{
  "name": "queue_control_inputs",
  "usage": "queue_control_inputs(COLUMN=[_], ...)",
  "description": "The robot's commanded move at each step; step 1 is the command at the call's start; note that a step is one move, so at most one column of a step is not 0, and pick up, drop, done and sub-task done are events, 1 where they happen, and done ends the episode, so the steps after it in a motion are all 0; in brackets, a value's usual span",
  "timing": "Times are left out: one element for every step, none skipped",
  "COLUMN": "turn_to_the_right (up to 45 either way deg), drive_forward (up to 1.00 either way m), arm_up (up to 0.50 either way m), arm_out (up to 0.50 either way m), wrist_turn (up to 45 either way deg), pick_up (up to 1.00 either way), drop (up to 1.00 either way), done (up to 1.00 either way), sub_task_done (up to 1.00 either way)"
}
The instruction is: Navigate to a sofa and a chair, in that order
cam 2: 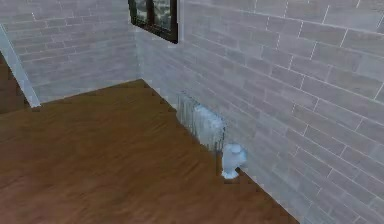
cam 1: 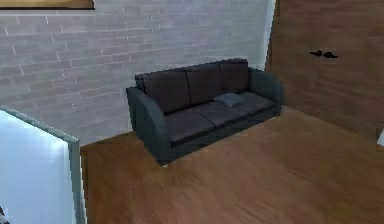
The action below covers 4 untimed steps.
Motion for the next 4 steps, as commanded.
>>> queue_control_inputs(turn_to_the_right=[0.0,0.0,45.0,45.0], drive_forward=[0.95,0.0,0.0,0.0], arm_up=[0.0,0.0,0.0,0.0], arm_out=[0.0,0.0,0.0,0.0], wrist_turn=[0.0,0.0,0.0,0.0], pick_up=[0.0,0.0,0.0,0.0], drop=[0.0,0.0,0.0,0.0], done=[0.0,0.0,0.0,0.0], sub_task_done=[0.0,1.0,0.0,0.0])
